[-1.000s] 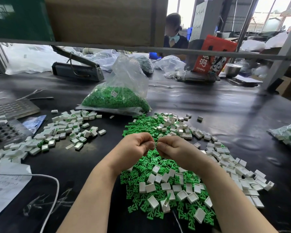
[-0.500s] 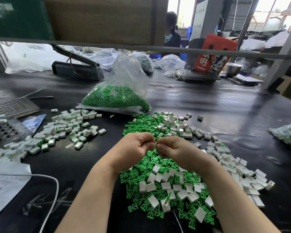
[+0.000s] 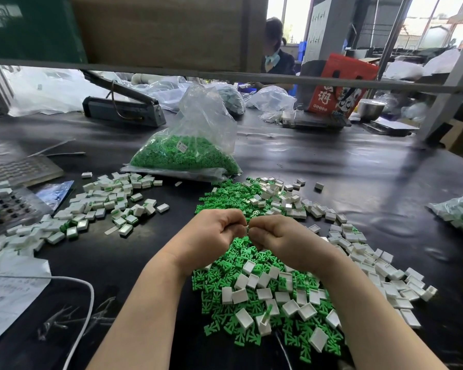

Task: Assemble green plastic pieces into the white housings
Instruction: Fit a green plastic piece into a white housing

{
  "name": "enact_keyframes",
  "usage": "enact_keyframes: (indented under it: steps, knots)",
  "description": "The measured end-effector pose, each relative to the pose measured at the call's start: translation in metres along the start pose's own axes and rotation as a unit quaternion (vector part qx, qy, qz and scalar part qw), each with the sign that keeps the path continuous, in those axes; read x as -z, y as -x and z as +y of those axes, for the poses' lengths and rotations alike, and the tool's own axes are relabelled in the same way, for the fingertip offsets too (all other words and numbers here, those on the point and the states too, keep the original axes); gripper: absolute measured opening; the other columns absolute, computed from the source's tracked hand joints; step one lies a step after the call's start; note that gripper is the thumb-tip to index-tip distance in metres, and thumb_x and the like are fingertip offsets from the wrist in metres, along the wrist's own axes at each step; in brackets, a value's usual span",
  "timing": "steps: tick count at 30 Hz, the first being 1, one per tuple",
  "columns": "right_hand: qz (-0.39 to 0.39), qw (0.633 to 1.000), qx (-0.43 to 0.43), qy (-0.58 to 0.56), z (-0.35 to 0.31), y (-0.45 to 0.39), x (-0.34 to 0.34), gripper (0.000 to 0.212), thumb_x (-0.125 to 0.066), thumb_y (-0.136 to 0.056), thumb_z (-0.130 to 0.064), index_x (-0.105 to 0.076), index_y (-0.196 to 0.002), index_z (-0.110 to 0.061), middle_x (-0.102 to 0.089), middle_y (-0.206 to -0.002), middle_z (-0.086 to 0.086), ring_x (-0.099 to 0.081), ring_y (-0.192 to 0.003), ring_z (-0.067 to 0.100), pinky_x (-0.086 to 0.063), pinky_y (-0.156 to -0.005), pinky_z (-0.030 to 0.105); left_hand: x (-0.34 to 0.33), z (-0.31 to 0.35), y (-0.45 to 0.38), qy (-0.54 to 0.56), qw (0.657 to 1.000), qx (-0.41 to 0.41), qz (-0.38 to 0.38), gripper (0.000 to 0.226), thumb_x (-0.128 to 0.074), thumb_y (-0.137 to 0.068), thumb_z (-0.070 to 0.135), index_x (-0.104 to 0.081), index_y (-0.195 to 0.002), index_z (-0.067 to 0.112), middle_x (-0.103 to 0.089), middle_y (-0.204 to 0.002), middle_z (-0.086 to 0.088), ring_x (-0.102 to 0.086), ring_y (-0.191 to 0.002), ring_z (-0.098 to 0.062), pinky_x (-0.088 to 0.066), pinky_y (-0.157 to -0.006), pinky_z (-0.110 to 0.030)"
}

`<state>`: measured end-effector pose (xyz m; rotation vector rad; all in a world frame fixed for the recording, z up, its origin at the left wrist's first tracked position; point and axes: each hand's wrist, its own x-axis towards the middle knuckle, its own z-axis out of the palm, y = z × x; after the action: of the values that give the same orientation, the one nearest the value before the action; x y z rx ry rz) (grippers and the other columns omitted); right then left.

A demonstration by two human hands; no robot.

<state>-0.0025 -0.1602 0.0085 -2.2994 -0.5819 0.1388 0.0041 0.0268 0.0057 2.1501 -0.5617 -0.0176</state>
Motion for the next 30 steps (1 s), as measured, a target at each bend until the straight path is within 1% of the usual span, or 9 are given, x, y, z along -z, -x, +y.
enact_keyframes:
  steps: [2,4,6,8,15,20,24,28,30]
  knots:
    - [0.003,1.0,0.002,-0.008,-0.001,0.0,0.001,0.031,-0.05,-0.1,-0.023,-0.052,-0.069,-0.027,-0.053,-0.07,0.009,-0.046,-0.066,0.019,-0.044,-0.068,0.052,0.0,0.001,0.001,0.021,1.0,-0.003,0.011,0.021,-0.059,-0.094,0.013,-0.065,-0.077,0.024,-0.049,-0.051,0.018,-0.036,-0.046,-0.002,-0.03,-0.046,-0.017]
    - [0.002,0.999,0.012,-0.04,-0.002,0.001,0.002,0.031,-0.049,-0.101,-0.021,-0.053,-0.071,-0.023,-0.051,-0.067,0.0,-0.045,-0.065,0.016,-0.041,-0.063,0.046,0.0,0.002,0.001,0.046,0.999,-0.004,0.013,0.017,-0.059,-0.095,0.014,-0.065,-0.08,0.021,-0.047,-0.054,0.014,-0.037,-0.051,-0.005,-0.032,-0.05,-0.022]
    - [0.0,0.993,0.017,-0.119,-0.001,0.001,0.002,0.03,-0.048,-0.102,-0.018,-0.054,-0.072,-0.018,-0.05,-0.06,-0.012,-0.044,-0.059,0.006,-0.039,-0.058,0.025,0.0,0.003,0.0,0.083,0.996,-0.001,0.017,0.016,-0.058,-0.096,0.014,-0.064,-0.082,0.019,-0.047,-0.06,0.008,-0.04,-0.058,-0.012,-0.035,-0.056,-0.031]
    - [-0.004,0.981,0.017,-0.195,-0.001,0.002,0.003,0.031,-0.046,-0.103,-0.021,-0.056,-0.074,-0.017,-0.048,-0.057,-0.013,-0.041,-0.054,0.003,-0.035,-0.054,0.014,0.002,0.006,0.0,0.119,0.993,-0.003,0.023,0.014,-0.058,-0.096,0.013,-0.065,-0.085,0.016,-0.049,-0.063,0.006,-0.042,-0.061,-0.012,-0.037,-0.06,-0.033]
    - [-0.059,0.882,-0.05,-0.465,0.005,0.002,-0.001,0.037,-0.064,-0.079,-0.053,-0.064,-0.078,-0.017,-0.052,-0.069,0.003,-0.048,-0.062,0.012,-0.039,-0.06,0.02,0.003,0.014,0.002,0.145,0.987,-0.015,0.074,0.007,-0.064,-0.091,0.012,-0.071,-0.094,0.011,-0.061,-0.084,0.004,-0.054,-0.072,0.0,-0.043,-0.069,-0.013]
    - [-0.079,0.834,-0.034,-0.545,0.005,-0.003,-0.009,0.043,-0.06,-0.083,-0.05,-0.062,-0.097,-0.01,-0.059,-0.075,0.008,-0.053,-0.067,0.014,-0.04,-0.061,0.022,0.001,0.019,0.0,0.17,0.983,-0.002,0.075,0.012,-0.062,-0.092,0.009,-0.071,-0.098,0.004,-0.052,-0.1,-0.018,-0.06,-0.092,-0.024,-0.052,-0.086,-0.025]
    - [-0.076,0.787,-0.012,-0.612,0.001,-0.005,-0.013,0.041,-0.057,-0.087,-0.043,-0.062,-0.1,-0.005,-0.062,-0.077,0.009,-0.06,-0.072,0.014,-0.051,-0.07,0.021,0.001,0.023,0.001,0.166,0.983,0.005,0.074,0.011,-0.061,-0.093,0.01,-0.07,-0.097,0.004,-0.05,-0.103,-0.018,-0.055,-0.084,-0.011,-0.046,-0.067,-0.012]
    - [-0.053,0.761,-0.011,-0.647,-0.002,-0.006,-0.019,0.029,-0.063,-0.082,-0.04,-0.073,-0.089,-0.013,-0.058,-0.077,0.003,-0.059,-0.068,0.012,-0.05,-0.069,0.019,0.001,0.026,0.002,0.166,0.985,-0.003,0.056,0.011,-0.057,-0.095,0.01,-0.068,-0.095,0.006,-0.049,-0.093,-0.001,-0.054,-0.087,-0.011,-0.044,-0.072,-0.022]
    - [-0.04,0.757,-0.015,-0.652,-0.004,-0.006,-0.02,0.027,-0.066,-0.079,-0.04,-0.072,-0.086,-0.014,-0.056,-0.075,0.003,-0.056,-0.064,0.012,-0.048,-0.065,0.019,0.001,0.027,0.002,0.159,0.986,-0.016,0.051,0.012,-0.056,-0.096,0.008,-0.068,-0.095,0.006,-0.049,-0.094,-0.004,-0.055,-0.09,-0.015,-0.047,-0.082,-0.032]
